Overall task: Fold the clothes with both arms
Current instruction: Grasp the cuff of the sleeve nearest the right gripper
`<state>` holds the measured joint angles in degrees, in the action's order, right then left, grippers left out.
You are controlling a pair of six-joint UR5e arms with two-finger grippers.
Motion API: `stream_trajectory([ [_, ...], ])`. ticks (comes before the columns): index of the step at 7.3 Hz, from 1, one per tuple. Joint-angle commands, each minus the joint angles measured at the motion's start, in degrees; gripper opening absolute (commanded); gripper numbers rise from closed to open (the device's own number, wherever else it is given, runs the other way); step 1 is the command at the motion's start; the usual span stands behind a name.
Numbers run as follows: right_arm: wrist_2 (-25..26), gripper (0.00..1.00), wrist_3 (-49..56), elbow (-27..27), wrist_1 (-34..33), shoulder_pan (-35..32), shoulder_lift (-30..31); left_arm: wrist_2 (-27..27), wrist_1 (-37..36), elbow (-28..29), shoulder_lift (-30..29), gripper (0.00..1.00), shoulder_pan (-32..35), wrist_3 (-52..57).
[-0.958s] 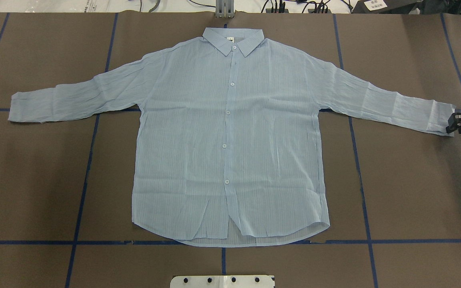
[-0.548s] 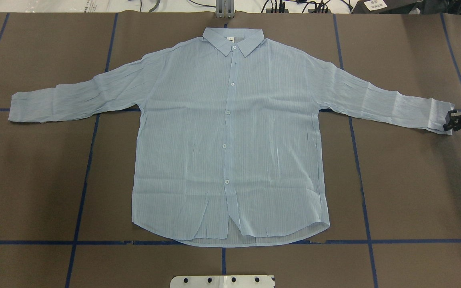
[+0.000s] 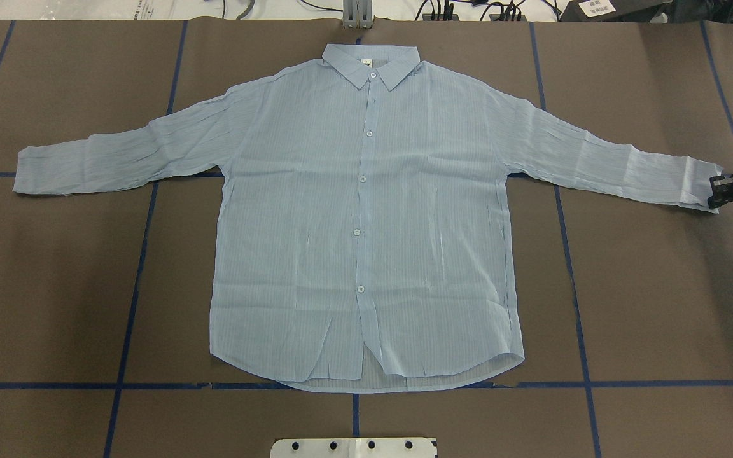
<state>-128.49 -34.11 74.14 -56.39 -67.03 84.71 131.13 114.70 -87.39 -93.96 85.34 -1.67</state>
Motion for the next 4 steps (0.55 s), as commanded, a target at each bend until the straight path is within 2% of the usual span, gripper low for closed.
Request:
stream_trajectory([
  [1, -1.1, 0.00, -0.2, 4.0, 0.0, -0.6, 0.3, 0.0, 0.1, -0.1, -0.1, 1.00, 0.0, 0.0],
  [3, -2.6, 0.00, -1.0, 10.2, -0.5, -0.6, 0.1, 0.0, 0.1, 0.0, -0.1, 1.00, 0.0, 0.0],
  [4, -5.9, 0.00, -1.0, 14.3, -0.6, -0.6, 0.2, 0.0, 0.1, 0.0, 0.0, 1.00, 0.0, 0.0],
])
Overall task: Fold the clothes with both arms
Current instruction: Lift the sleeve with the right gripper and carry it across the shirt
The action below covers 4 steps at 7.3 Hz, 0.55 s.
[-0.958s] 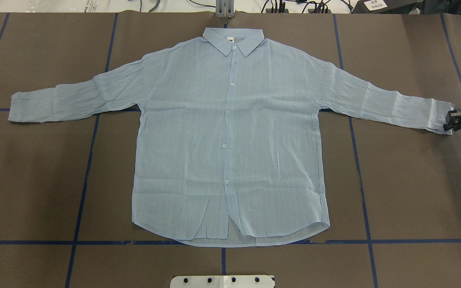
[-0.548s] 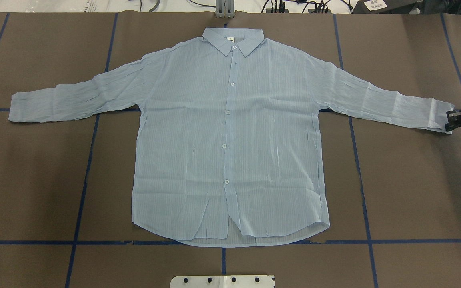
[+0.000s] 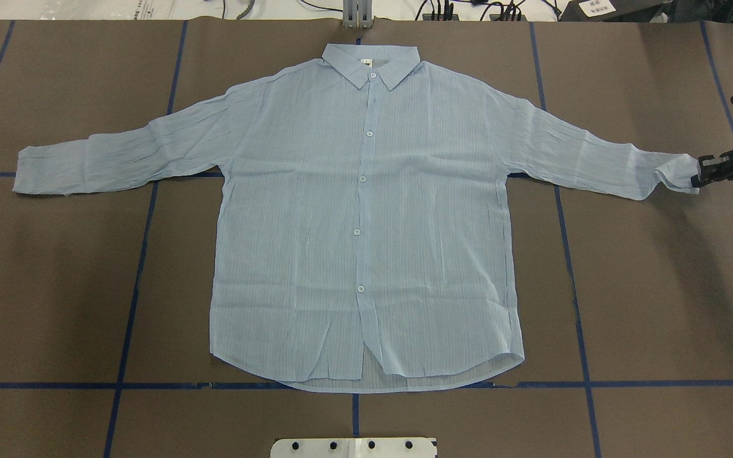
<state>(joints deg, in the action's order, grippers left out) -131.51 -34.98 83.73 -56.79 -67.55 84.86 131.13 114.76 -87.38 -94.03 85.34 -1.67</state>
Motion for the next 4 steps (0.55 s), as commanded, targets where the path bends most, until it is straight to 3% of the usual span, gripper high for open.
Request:
stream_trajectory([
  [1, -3.7, 0.00, -1.0, 6.9, -0.2, 0.1, -1.9, 0.0, -0.1, 0.0, 0.1, 1.00, 0.0, 0.0],
  [4, -5.5, 0.00, -16.8, 6.8, -0.2, 5.0, -16.4, 0.1, 2.2, 2.6, 0.0, 1.00, 0.0, 0.0],
])
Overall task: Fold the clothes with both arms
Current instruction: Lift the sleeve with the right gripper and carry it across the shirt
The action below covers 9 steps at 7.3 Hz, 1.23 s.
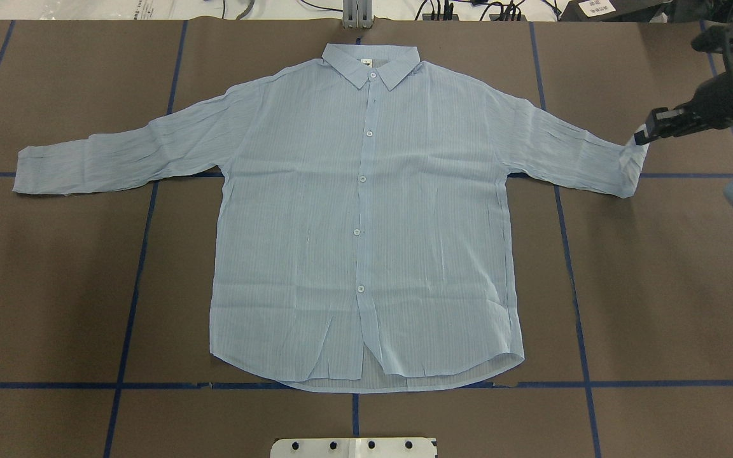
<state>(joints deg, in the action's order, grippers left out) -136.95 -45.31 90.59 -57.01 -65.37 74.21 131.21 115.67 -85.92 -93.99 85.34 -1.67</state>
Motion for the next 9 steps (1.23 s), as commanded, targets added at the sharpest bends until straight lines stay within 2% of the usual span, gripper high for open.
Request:
stream_trajectory([
  [1, 1.2, 0.00, -9.1, -1.5, -0.1, 5.3, -10.9, 0.0, 2.0, 2.0, 0.0, 1.00, 0.0, 0.0],
  [3, 2.3, 0.00, -9.7, -10.3, 0.2, 8.3, -22.9, 0.0, 2.0, 2.6, 0.0, 1.00, 0.0, 0.0],
  [4, 5.3, 0.00, -9.9, -14.3, 0.3, 10.3, -28.0, -0.1, 2.1, 3.0, 0.0, 1.00, 0.0, 0.0],
  [5, 11.0, 0.00, -10.0, -17.9, 0.2, 13.4, -33.1, -0.1, 2.1, 3.3, -0.1, 1.00, 0.0, 0.0],
  [6, 14.5, 0.00, -10.2, -22.1, 0.3, 16.1, -37.3, -0.1, 2.0, 3.4, -0.1, 1.00, 0.0, 0.0],
  [8, 21.3, 0.00, -10.5, -28.3, 0.3, 20.5, -42.8, -0.1, 2.1, 3.8, -0.1, 1.00, 0.0, 0.0],
  [9, 22.4, 0.00, -10.4, -29.8, 0.2, 22.0, -43.3, -0.1, 2.1, 3.8, -0.1, 1.00, 0.0, 0.0],
])
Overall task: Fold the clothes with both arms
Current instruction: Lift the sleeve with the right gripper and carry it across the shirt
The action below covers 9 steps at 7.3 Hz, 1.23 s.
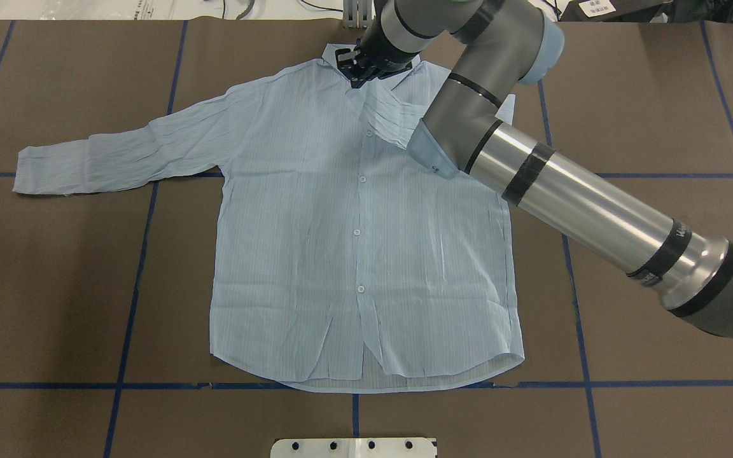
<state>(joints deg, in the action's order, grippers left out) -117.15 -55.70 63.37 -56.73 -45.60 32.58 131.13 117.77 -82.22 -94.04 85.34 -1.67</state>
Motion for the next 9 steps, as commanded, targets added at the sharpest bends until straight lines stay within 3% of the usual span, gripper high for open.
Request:
stream_trajectory([
  [1, 5.7, 0.00, 0.0, -5.3, 0.0, 4.4, -3.3, 0.0, 0.0, 0.1, 0.0, 1.00, 0.0, 0.0],
  [4, 7.7, 0.00, 0.4, -17.1, 0.2, 7.0, -10.4, 0.0, 0.4, 0.1, 0.0, 1.00, 0.0, 0.0],
  [5, 8.9, 0.00, 0.6, -18.6, 0.4, 7.5, -12.0, 0.0, 0.4, 0.1, -0.1, 1.00, 0.0, 0.0],
  [6, 10.7, 0.25, 0.5, -18.6, 0.9, 8.3, -13.0, 0.0, 0.4, 0.4, -0.5, 1.00, 0.0, 0.0],
  [7, 15.1, 0.96, 0.0, -18.6, 2.6, 10.4, -13.4, 0.0, 0.4, 0.7, -0.9, 1.00, -0.1, 0.0],
  [9, 15.5, 0.99, -0.1, -18.6, 2.8, 10.8, -13.7, 0.0, 0.4, 2.6, -1.8, 1.00, -0.1, 0.0],
])
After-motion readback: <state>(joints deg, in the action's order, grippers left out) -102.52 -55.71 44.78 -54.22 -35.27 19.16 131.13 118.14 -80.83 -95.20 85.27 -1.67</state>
